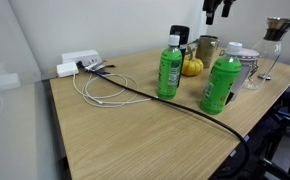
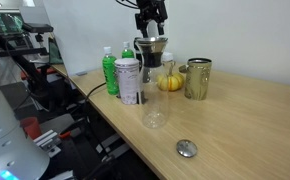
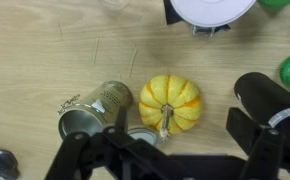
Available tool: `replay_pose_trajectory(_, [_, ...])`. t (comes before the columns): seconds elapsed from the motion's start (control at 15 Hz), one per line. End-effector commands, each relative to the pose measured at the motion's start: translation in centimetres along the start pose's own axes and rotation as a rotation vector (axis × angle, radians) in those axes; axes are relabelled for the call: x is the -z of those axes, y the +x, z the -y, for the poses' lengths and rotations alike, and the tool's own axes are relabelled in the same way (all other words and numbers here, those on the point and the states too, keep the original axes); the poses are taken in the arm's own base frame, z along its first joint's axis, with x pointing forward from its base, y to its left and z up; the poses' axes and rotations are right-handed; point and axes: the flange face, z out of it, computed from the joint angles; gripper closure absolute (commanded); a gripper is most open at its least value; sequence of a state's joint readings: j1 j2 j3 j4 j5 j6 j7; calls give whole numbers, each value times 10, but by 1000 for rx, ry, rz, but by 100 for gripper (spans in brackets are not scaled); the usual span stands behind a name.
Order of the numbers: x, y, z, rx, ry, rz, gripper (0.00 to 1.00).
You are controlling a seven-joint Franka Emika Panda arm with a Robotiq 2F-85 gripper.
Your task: Move the pumpkin to the left
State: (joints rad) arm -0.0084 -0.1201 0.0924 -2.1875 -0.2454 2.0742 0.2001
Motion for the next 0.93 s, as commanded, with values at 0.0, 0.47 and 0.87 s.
replay_pose_trajectory(0.0, [-29,20,-7,-39,-13,9,0])
replay_pose_trajectory(0.47, [-72,30,-18,-94,30,63,0])
replay_pose_trajectory(0.87, [-68,30,-17,-92,30,56,0])
